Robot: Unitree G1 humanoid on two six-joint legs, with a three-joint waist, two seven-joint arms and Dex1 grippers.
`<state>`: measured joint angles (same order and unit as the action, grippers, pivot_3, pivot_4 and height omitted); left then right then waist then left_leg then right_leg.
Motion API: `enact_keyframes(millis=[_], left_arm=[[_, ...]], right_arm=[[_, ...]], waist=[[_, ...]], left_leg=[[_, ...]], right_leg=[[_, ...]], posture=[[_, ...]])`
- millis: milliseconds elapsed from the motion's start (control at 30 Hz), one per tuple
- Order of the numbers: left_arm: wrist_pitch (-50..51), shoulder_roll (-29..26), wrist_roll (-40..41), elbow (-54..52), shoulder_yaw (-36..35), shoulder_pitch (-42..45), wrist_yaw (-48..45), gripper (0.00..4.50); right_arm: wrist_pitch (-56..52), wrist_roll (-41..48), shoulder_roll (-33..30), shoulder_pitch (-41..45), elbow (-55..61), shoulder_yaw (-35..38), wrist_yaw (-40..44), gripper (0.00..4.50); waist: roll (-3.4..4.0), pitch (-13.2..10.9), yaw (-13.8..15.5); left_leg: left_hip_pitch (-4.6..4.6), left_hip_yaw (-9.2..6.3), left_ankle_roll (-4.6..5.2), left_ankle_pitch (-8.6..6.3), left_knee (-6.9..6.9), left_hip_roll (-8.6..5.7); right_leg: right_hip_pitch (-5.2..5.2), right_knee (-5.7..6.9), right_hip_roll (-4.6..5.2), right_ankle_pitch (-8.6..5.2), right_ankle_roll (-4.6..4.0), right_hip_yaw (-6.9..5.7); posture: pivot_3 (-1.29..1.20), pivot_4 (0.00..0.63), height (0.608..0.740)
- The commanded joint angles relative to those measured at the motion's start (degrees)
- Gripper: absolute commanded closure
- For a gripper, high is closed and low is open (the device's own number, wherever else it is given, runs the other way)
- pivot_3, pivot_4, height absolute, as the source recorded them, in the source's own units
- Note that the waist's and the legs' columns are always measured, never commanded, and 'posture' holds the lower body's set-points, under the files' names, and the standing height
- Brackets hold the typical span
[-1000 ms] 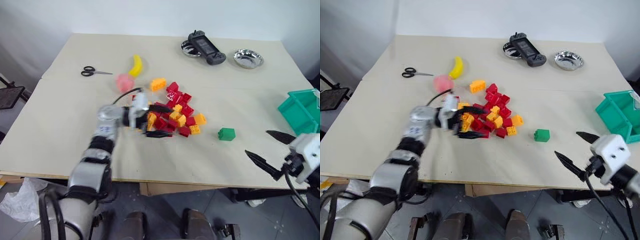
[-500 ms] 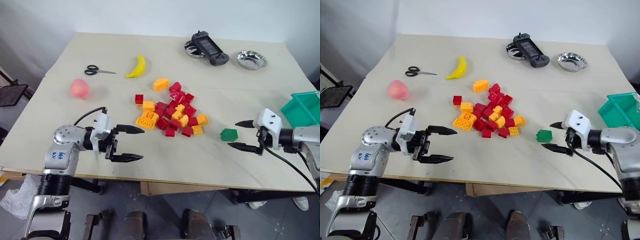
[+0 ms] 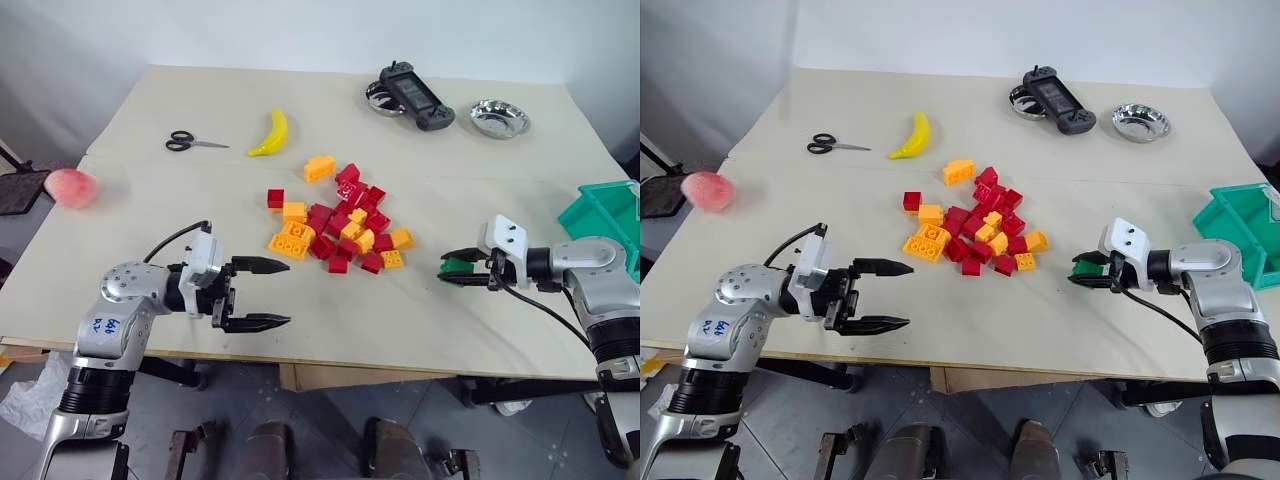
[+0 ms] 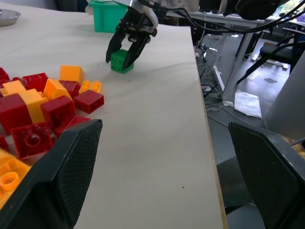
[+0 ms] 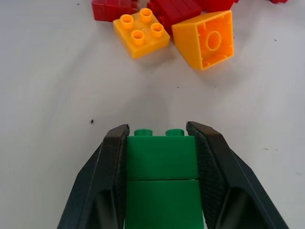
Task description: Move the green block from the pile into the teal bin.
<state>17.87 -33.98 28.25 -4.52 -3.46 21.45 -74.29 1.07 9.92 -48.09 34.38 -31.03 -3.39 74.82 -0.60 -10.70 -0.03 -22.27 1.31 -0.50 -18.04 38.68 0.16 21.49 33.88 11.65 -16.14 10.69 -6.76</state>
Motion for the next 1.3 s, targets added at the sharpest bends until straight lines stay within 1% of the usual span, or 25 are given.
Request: enact_keyframes(millis=[33,100,233,267,367,433,500,567,700,833,900,967,1000,1133,1200,1267,1300], left_arm=[[0.7,2.0,2.8,-2.9,-0.5,-0.4,3.3,0.0],[0.8,3.2,2.9,-3.3,-0.2,-0.5,4.8,0.0],[0.1,8.2,2.7,-3.1,1.1,0.7,9.2,0.0],[0.4,9.1,2.8,-3.2,1.3,1.0,10.0,0.0],[-1.1,14.3,1.2,-2.7,3.8,2.6,14.2,0.0],[-2.2,17.7,-0.3,-1.1,4.7,4.1,17.6,0.0],[-3.1,21.6,-1.2,1.0,5.5,6.3,21.3,0.0],[-3.5,24.2,-2.3,2.9,6.4,7.9,23.9,0.0],[-4.0,24.7,-3.1,3.1,8.0,8.0,23.4,0.0],[-4.1,23.3,-3.0,2.3,8.2,7.3,23.1,0.0],[-4.0,22.1,-2.9,1.7,7.7,6.7,23.4,0.0],[-4.0,21.0,-2.7,0.8,7.1,5.9,23.8,0.0],[-3.9,20.6,-2.6,0.6,6.9,5.7,24.0,0.0],[-4.4,18.1,-3.1,-1.2,5.7,3.3,24.8,0.0],[-4.8,16.7,-3.3,-1.9,5.0,2.2,25.3,0.0],[-5.4,15.2,-3.7,-2.0,3.9,1.1,25.7,0.0],[-6.1,14.2,-3.9,-2.1,3.0,0.4,25.7,0.0]], right_arm=[[-1.6,3.7,-3.3,-4.3,5.6,6.8,-1.4,3.01],[-3.8,5.8,-4.1,-7.4,9.1,10.7,-3.5,3.01],[-10.1,12.6,-3.6,-15.7,19.4,25.0,-12.8,3.01],[-10.5,13.1,-3.5,-16.9,20.8,26.9,-14.2,3.01],[-10.4,11.5,-3.4,-19.3,20.7,38.0,-26.6,3.01],[-8.5,9.2,-4.3,-19.0,17.6,41.3,-33.0,3.01],[-5.8,5.1,-5.9,-15.6,11.6,41.7,-41.1,3.01],[-2.9,1.6,-7.8,-10.8,3.7,39.9,-47.1,3.01],[0.0,-1.2,-9.3,-0.3,-11.1,34.4,-49.0,3.01],[3.8,-4.4,-10.8,8.0,-24.5,29.5,-50.6,3.01],[4.8,-4.9,-10.9,10.8,-29.2,28.1,-50.4,2.27],[5.1,-5.5,-10.8,12.5,-32.3,26.7,-49.5,1.73],[5.7,-5.9,-10.8,13.0,-33.3,26.0,-49.5,1.36],[8.6,-6.3,-10.9,13.8,-35.2,24.9,-50.1,0.11],[10.7,-6.0,-10.7,13.5,-34.5,24.4,-48.6,0.05],[12.6,-4.7,-10.0,13.1,-33.1,24.5,-45.1,0.05],[13.8,-2.7,-9.2,12.6,-31.3,25.4,-41.5,0.05]], waist=[[0.0,0.0,0.3],[0.0,0.0,0.2],[0.0,0.0,0.2],[0.0,0.0,0.3],[0.02,0.0,0.7],[0.01,0.0,1.2],[0.01,0.0,1.3],[0.03,0.0,1.2],[0.13,0.1,-0.3],[0.15,0.1,-0.7],[0.17,0.1,-0.7],[0.18,0.1,-0.6],[0.18,0.1,-0.6],[0.19,0.0,-0.2],[0.2,0.0,-0.2],[0.2,0.0,-0.2],[0.21,0.0,-0.3]], left_leg=[[-0.01,0.0,0.0,0.0,0.0,-0.01],[-0.02,0.0,0.0,-0.01,0.01,-0.02],[0.0,0.0,-0.01,-0.01,0.01,0.0],[0.0,0.0,-0.01,-0.01,0.06,0.0],[0.0,0.01,-0.01,-0.01,0.07,-0.01],[-0.01,0.05,0.0,-0.01,0.09,-0.02],[0.0,0.06,0.0,-0.01,0.11,-0.02],[0.0,0.11,0.0,-0.01,0.17,-0.02],[0.08,0.18,0.01,-0.01,0.02,0.0],[0.08,0.22,0.01,-0.01,-0.1,0.0],[0.07,0.22,0.01,-0.01,-0.08,-0.01],[0.06,0.21,0.01,-0.01,-0.1,0.0],[0.06,0.2,0.01,-0.01,-0.09,-0.01],[0.03,0.2,0.01,-0.01,-0.09,-0.01],[0.02,0.2,0.01,-0.01,-0.1,-0.01],[0.02,0.2,0.01,-0.01,-0.09,-0.01],[0.02,0.2,0.01,-0.01,-0.09,-0.01]], right_leg=[[0.0,-0.01,0.01,0.0,0.0,0.0],[0.0,-0.02,0.01,0.0,0.0,0.0],[-0.01,0.01,0.0,0.0,0.0,0.0],[-0.03,0.01,0.0,0.01,0.0,0.0],[-0.04,0.01,0.01,0.01,0.0,0.01],[-0.04,-0.02,0.02,0.04,0.02,0.03],[-0.06,-0.04,0.01,0.06,0.01,0.05],[-0.05,-0.03,0.01,0.07,0.01,0.09],[-0.04,-0.05,-0.01,0.08,0.02,0.16],[-0.02,-0.12,0.0,0.08,0.02,0.15],[-0.02,-0.13,0.0,0.08,0.02,0.16],[-0.02,-0.15,0.0,0.08,0.02,0.15],[-0.02,-0.15,0.0,0.08,0.02,0.14],[-0.02,-0.19,0.0,0.08,0.02,0.14],[-0.02,-0.21,0.0,0.08,0.02,0.14],[-0.02,-0.21,0.0,0.08,0.02,0.13],[-0.02,-0.22,0.0,0.08,0.02,0.13]], posture=[[0.0,0.15,0.74],[0.0,0.15,0.74],[0.0,0.15,0.74],[0.0,0.15,0.74],[0.0,0.15,0.74],[0.0,0.15,0.74],[0.0,0.15,0.74],[0.0,0.15,0.74],[0.0,0.15,0.74],[0.0,0.15,0.74],[0.0,0.15,0.74],[0.0,0.15,0.74],[0.0,0.15,0.74],[0.0,0.15,0.74],[0.0,0.15,0.74],[0.0,0.15,0.74],[0.0,0.15,0.74]])
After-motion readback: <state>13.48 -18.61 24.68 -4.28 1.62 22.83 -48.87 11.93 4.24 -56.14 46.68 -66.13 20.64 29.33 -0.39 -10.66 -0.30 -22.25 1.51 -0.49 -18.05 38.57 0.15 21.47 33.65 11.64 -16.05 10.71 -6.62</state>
